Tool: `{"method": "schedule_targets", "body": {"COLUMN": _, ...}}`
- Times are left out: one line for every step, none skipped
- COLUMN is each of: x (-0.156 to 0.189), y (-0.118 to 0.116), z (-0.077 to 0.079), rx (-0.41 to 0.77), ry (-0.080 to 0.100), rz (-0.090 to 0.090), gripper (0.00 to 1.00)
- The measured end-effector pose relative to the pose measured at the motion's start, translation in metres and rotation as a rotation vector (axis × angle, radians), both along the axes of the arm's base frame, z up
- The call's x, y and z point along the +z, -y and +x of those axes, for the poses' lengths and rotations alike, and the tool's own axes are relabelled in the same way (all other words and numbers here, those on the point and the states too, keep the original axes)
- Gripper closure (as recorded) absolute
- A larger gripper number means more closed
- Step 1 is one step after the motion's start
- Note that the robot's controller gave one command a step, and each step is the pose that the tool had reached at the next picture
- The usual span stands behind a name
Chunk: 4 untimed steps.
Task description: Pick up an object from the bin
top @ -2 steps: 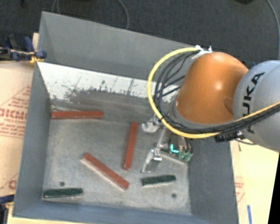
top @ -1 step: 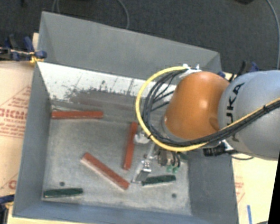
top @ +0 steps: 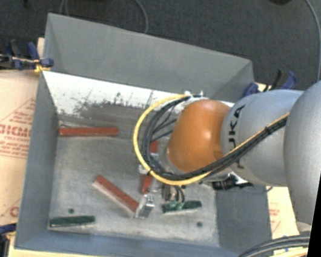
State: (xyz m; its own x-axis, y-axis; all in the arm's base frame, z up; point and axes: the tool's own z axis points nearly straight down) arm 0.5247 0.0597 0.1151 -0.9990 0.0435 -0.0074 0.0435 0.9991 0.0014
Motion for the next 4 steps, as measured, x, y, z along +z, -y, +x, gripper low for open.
{"method": "schedule_targets", "body": {"x": -0.039, "y": 0.007, "z": -0.032, "rx": -0.221, "ry": 0.011, "rz": 0.004, "gripper": 1.0}}
{"method": "schedule_targets", "body": {"x": -0.039, "y": 0.007, "z": -0.032, "rx": -0.222, "ry": 0.011, "rz": 0.004, "gripper": 1.0}}
{"method": "schedule_targets", "body": {"x": 0.009, "y": 0.008, "z": -0.031, "rx": -0.173, "ry": -0.012, "rz": -0.001, "gripper": 1.0}}
{"method": "schedule_targets", "body": {"x": 0.052, "y": 0.009, "z": -0.027, "rx": -0.164, "ry": -0.002, "rz": 0.001, "gripper": 1.0}}
